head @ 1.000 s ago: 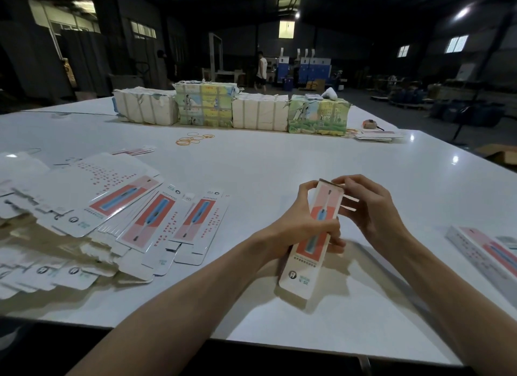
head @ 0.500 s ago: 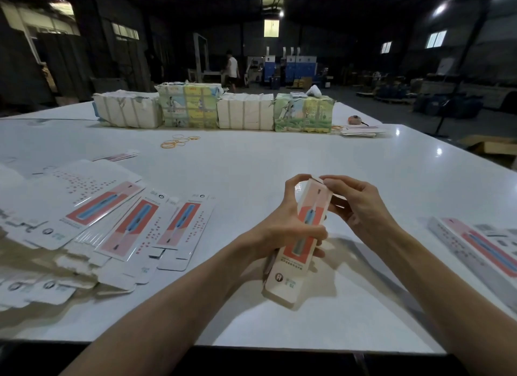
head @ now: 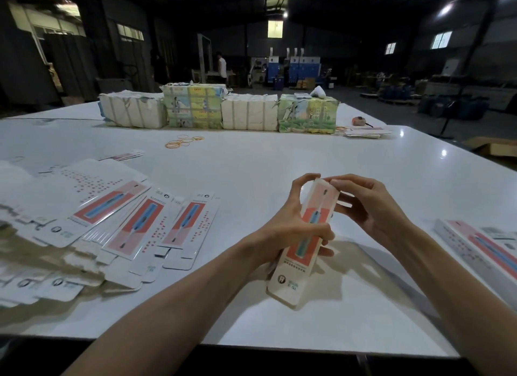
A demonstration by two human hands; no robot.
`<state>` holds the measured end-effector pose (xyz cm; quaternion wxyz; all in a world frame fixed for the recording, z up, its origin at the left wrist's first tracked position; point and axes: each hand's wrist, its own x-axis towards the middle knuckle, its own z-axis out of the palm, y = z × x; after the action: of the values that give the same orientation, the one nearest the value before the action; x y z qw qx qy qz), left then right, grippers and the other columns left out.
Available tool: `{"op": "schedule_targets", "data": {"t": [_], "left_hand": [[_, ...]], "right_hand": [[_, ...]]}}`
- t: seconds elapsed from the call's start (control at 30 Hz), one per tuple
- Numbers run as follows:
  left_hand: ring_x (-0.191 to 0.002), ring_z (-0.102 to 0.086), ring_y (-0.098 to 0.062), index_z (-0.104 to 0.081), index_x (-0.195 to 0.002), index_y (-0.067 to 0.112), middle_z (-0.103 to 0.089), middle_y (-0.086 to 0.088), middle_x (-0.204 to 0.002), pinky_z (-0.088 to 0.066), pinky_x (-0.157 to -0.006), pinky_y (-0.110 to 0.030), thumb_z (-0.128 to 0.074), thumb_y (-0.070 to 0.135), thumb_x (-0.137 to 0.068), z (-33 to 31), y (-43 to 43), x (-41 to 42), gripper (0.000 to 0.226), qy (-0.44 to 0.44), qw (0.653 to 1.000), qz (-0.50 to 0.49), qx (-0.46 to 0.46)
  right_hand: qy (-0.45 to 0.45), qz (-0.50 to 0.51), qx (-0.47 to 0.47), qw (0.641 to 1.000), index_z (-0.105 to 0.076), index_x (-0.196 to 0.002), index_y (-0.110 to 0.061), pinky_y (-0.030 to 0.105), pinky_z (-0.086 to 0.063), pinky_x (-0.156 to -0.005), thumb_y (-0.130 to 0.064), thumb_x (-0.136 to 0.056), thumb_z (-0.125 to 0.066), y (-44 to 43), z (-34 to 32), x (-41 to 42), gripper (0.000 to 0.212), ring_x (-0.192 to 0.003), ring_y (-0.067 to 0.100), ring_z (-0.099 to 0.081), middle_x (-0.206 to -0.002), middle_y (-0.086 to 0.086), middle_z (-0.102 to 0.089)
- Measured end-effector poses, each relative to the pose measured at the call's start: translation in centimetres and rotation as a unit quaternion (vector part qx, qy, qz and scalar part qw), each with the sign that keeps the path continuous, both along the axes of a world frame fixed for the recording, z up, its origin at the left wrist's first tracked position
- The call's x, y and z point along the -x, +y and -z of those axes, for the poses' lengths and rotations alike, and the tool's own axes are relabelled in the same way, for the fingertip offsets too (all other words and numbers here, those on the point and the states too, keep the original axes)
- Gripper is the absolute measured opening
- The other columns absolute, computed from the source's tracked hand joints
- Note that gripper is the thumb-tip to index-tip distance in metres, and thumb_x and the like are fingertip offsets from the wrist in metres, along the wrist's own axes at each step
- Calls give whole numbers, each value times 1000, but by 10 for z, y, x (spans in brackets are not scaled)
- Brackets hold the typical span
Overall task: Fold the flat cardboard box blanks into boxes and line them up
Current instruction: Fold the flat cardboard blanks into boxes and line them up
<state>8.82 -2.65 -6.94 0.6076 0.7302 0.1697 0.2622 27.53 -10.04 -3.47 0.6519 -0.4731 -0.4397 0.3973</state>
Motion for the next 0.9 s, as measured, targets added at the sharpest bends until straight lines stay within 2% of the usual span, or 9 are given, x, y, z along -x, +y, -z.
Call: {"op": "schedule_targets", "data": {"t": [0.13,0.37,0.53,0.67,0.8,0.9], "left_hand": [[-88,-78,-27,-28,-136,65,-51,-14,-126,-65,-70,-42,-86,7,-78,-1,3,4,100,-11,999,-2,46],[-82,-78,-28,-28,-137,59,-56,-17,-120,-65,-71,-41,-85,7,-80,-3,9,6,96,-15,998,-27,50],[-82,-78,-30,-29,-134,59,-59,-14,-117,-65,-69,-40,-86,12,-81,2,5,5,91,3,998,-40,42],[-80,-78,-32,-30,-134,58,-60,-16,-118,-65,-71,-40,-87,12,-80,1,3,7,91,-9,998,-37,53],[-87,-77,-33,-28,-138,59,-62,-16,-122,-65,-76,-41,-90,19,-77,0,4,6,95,-16,996,-48,78],[-96,-76,-35,-23,-141,63,-61,-11,-128,-65,-80,-40,-88,24,-80,1,7,5,97,-26,994,-59,94]], "right_hand": [[-53,-6,-9,999,-80,-112,-8,39,-63,-84,-25,-95,-71,2,3,7,26,-111,33,-73,-115,15,-76],[-145,51,-51,987,-73,-121,-13,39,-63,-90,-23,-98,-73,3,12,29,25,-104,30,-75,-111,6,-77],[-126,63,-50,989,-77,-113,-6,36,-63,-90,-18,-97,-73,1,18,31,19,-97,31,-77,-101,12,-79],[-118,63,-59,989,-77,-112,-7,29,-62,-83,-19,-98,-71,0,20,35,19,-95,29,-78,-101,10,-80],[-137,83,-59,985,-71,-126,-18,27,-62,-82,-26,-102,-67,4,27,40,25,-105,19,-76,-111,-1,-77],[-201,110,-50,972,-54,-144,-27,22,-60,-86,-35,-103,-64,9,30,38,43,-112,5,-70,-127,-12,-68]]}}
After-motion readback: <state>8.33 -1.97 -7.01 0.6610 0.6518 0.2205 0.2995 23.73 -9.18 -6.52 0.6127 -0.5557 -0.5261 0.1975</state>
